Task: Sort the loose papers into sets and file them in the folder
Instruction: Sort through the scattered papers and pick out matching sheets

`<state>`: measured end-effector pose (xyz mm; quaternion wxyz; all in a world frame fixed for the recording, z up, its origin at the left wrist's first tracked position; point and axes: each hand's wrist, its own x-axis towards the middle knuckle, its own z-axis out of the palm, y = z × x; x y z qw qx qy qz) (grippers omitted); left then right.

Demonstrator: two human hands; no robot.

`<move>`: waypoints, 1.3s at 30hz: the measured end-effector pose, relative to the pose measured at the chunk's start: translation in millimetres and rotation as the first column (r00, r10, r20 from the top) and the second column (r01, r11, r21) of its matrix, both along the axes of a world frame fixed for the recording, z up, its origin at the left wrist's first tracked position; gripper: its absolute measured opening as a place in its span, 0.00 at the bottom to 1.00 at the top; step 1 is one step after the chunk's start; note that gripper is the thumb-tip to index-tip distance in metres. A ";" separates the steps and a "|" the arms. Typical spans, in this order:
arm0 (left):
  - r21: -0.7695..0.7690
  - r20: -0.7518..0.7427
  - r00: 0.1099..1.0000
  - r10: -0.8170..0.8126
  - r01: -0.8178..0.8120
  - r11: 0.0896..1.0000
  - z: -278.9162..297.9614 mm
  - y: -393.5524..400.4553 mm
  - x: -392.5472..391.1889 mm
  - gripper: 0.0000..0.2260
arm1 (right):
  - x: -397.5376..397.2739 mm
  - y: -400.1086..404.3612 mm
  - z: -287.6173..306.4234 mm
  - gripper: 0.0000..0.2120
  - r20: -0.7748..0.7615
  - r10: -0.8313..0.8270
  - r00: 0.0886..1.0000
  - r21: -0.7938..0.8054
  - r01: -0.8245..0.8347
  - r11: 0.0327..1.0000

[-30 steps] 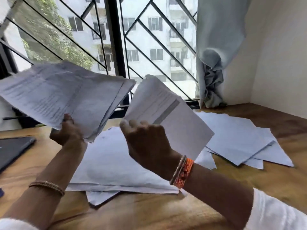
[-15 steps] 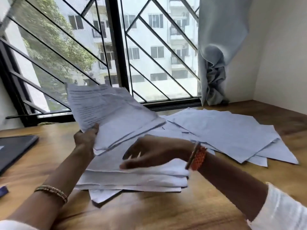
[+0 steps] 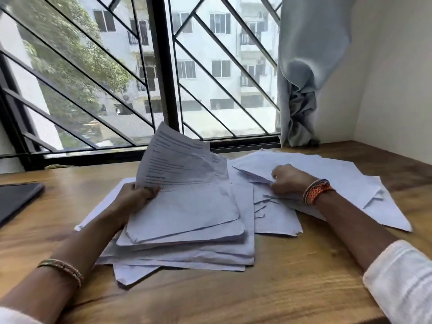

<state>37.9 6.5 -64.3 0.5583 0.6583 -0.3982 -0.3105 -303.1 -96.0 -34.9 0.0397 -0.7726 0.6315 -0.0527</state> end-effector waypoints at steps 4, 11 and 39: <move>-0.021 0.040 0.999 0.001 -0.001 1.000 -0.2 0.8 -1.7 0.07 | -10.3 6.7 19.8 0.14 0.089 0.077 0.993 0.231 -0.096 0.968; -0.111 0.004 0.999 0.032 -0.032 0.993 -1.6 2.2 -6.9 0.02 | -15.2 66.4 86.1 0.11 0.994 0.110 0.003 -0.083 -0.638 0.765; -0.262 -0.120 0.992 -0.024 -0.008 0.965 0.7 4.7 -4.2 0.04 | 31.6 21.6 2.0 0.10 0.994 -0.076 0.082 0.101 -0.369 0.924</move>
